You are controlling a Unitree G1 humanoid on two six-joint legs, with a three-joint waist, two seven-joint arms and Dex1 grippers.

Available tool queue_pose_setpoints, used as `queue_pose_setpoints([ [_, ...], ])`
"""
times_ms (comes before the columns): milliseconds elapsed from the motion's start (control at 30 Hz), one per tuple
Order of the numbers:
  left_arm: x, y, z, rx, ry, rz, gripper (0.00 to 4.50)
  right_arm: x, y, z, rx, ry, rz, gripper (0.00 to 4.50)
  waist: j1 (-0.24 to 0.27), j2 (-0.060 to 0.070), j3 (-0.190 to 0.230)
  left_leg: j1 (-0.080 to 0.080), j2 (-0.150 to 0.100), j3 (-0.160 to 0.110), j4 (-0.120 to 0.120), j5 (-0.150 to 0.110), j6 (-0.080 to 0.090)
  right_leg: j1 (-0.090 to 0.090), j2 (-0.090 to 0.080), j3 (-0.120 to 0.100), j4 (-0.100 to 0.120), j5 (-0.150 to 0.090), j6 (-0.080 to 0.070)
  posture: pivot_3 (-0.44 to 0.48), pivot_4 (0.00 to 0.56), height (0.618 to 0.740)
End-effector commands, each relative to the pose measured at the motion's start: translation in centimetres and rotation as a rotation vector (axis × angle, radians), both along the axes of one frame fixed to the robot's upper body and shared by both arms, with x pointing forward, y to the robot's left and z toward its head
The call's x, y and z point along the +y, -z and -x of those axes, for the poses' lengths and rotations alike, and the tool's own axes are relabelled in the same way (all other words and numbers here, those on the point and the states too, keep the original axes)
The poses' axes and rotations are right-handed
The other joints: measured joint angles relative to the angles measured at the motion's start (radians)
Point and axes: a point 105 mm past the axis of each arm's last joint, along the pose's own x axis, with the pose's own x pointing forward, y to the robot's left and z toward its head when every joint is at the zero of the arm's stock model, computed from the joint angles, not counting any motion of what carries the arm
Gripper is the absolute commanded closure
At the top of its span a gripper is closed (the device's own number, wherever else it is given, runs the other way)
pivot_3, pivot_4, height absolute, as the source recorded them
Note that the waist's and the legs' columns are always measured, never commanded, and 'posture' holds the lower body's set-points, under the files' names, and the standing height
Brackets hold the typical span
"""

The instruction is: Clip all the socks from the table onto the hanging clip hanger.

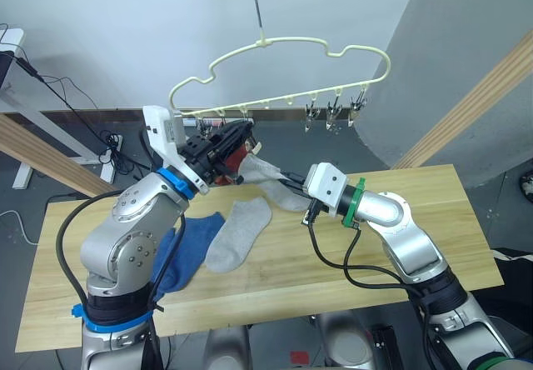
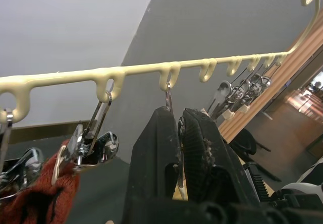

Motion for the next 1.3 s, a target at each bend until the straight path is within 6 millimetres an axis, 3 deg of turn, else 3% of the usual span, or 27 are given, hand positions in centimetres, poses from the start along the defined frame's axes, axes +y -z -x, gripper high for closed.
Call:
queue_pose_setpoints([
  [33, 0.0, -0.9, 0.7, -0.045, 0.007, -0.003, 4.44, -0.1, -1.7, 0.1, -0.056, -0.006, -0.052, 4.50, 0.000, 0.000, 0.000, 0.000, 0.000, 0.000, 0.000, 0.000, 0.000, 0.000, 0.000, 0.000, 0.000, 0.000, 0.000, -0.199, 0.337, 0.740],
  [333, 0.1, -0.8, 0.7, -0.043, 0.006, -0.004, 4.44, -0.4, -2.2, 0.3, -0.067, -0.010, -0.072, 4.50, 0.001, 0.000, 0.000, 0.000, 0.000, 0.000, 0.000, 0.000, 0.000, 0.000, 0.000, 0.000, 0.000, 0.000, 0.000, -0.199, 0.337, 0.740],
  [667, 0.3, -0.4, 0.6, -0.016, -0.003, 0.007, 4.44, 0.6, -2.5, 0.2, -0.057, -0.024, -0.102, 4.50, 0.000, 0.000, 0.000, 0.000, 0.000, 0.000, 0.000, 0.000, 0.000, 0.000, 0.000, 0.000, 0.000, 0.000, 0.000, -0.203, 0.331, 0.740],
  [700, 0.4, -0.4, 0.6, -0.015, -0.005, 0.008, 3.73, 0.7, -2.5, 0.2, -0.057, -0.025, -0.102, 4.50, 0.000, 0.000, 0.000, 0.000, 0.000, 0.000, 0.000, 0.000, 0.000, 0.000, 0.000, 0.000, 0.000, 0.000, 0.000, -0.203, 0.331, 0.740],
  [1100, 0.4, -0.1, 1.0, -0.003, 0.004, -0.001, 0.16, 1.2, -2.4, 0.1, -0.037, -0.043, -0.103, 4.50, 0.001, 0.000, 0.000, 0.000, 0.000, 0.000, 0.000, 0.000, 0.000, 0.000, 0.000, 0.000, 0.001, 0.000, 0.000, -0.191, 0.334, 0.740],
  [1133, 0.4, 0.0, 1.0, -0.002, 0.007, -0.006, 0.16, 1.2, -2.4, 0.1, -0.031, -0.047, -0.104, 4.50, 0.001, 0.000, 0.000, 0.000, 0.000, 0.000, 0.000, 0.000, 0.000, 0.000, 0.000, 0.000, 0.001, 0.000, 0.000, -0.188, 0.332, 0.740],
  [1300, 0.8, 0.4, 1.1, -0.009, -0.005, -0.053, 0.13, 1.2, -1.7, 0.2, 0.006, -0.063, -0.065, 3.08, 0.001, 0.000, 0.000, 0.001, 0.000, 0.000, 0.000, 0.000, 0.000, -0.001, 0.000, 0.000, 0.004, 0.000, 0.000, -0.188, 0.332, 0.740],
])
